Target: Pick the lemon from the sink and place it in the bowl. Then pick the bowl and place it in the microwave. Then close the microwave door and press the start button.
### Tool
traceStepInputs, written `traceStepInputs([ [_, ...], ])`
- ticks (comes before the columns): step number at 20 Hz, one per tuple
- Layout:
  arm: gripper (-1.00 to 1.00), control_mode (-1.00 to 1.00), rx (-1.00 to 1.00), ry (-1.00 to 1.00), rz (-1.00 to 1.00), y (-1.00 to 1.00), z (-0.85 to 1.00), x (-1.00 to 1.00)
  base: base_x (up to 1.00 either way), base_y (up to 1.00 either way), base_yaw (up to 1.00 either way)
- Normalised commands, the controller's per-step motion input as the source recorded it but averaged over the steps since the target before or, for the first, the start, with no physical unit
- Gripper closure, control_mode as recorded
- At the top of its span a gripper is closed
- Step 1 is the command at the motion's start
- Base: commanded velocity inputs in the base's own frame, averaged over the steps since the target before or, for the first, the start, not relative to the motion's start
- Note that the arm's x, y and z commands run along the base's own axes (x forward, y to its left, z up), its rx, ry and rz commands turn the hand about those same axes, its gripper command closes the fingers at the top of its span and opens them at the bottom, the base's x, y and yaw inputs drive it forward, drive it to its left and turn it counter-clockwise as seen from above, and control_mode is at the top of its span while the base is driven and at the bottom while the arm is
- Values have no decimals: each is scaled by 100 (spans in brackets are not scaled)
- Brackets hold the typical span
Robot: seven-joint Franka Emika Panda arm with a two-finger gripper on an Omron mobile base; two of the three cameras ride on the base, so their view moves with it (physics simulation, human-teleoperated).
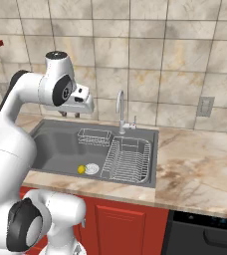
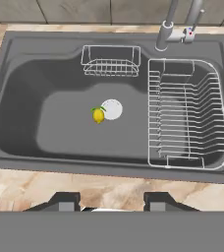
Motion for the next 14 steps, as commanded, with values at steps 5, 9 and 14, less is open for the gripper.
traceStepInputs([
  [5,-100,-100,-7,1,0,19,-20,-23,0,0,0],
  [9,-100,-100,-15,9,0,50,-66,-43,0,0,0],
  [14,-100,-100,-1,8,0,33,-64,-2,0,0,0],
])
